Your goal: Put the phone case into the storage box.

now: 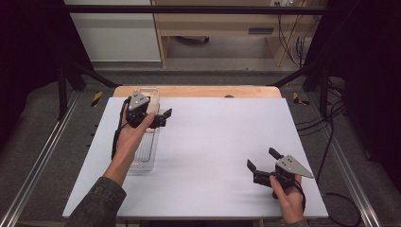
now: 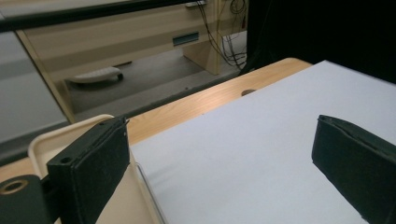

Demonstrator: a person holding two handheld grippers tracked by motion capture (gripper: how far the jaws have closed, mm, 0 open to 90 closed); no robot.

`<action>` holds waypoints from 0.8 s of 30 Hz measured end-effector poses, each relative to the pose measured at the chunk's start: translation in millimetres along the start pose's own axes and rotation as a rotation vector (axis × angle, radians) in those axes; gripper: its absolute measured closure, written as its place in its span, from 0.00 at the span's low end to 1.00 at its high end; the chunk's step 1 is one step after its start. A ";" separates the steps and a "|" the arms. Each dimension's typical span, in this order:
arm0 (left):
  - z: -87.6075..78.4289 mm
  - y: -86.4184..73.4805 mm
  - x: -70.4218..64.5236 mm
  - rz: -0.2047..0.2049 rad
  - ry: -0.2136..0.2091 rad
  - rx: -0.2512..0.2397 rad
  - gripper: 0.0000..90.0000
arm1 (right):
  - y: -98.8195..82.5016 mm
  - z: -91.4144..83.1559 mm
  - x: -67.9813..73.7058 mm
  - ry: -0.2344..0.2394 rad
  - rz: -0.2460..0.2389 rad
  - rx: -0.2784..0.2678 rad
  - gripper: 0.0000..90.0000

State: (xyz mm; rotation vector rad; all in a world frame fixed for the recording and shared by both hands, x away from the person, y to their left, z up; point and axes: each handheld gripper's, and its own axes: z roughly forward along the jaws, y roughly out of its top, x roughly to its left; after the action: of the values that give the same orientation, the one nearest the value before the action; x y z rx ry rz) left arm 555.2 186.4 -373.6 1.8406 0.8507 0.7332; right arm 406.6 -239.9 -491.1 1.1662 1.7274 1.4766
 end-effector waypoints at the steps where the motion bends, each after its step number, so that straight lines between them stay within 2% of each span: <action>1: 0.6 -0.7 -2.0 0.009 -0.005 0.004 0.04 | 0.0 0.1 0.0 0.000 0.002 0.001 0.05; 12: -0.2 0.3 -19.4 0.024 -0.051 -0.010 0.04 | 0.1 -0.4 0.1 0.008 0.007 -0.002 0.05; 17: -3.8 5.7 -29.7 0.064 -0.058 -0.024 0.04 | 0.1 -0.3 0.6 0.010 0.008 -0.003 0.05; 24: -6.8 11.3 -50.2 0.166 -0.068 -0.032 0.04 | 0.2 -0.6 0.1 0.009 0.007 -0.002 0.05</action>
State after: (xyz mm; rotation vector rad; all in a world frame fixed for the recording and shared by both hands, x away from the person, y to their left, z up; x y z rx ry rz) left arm 523.5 145.8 -366.8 1.9125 0.6443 0.7788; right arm 406.1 -240.1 -490.8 1.1668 1.7288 1.4897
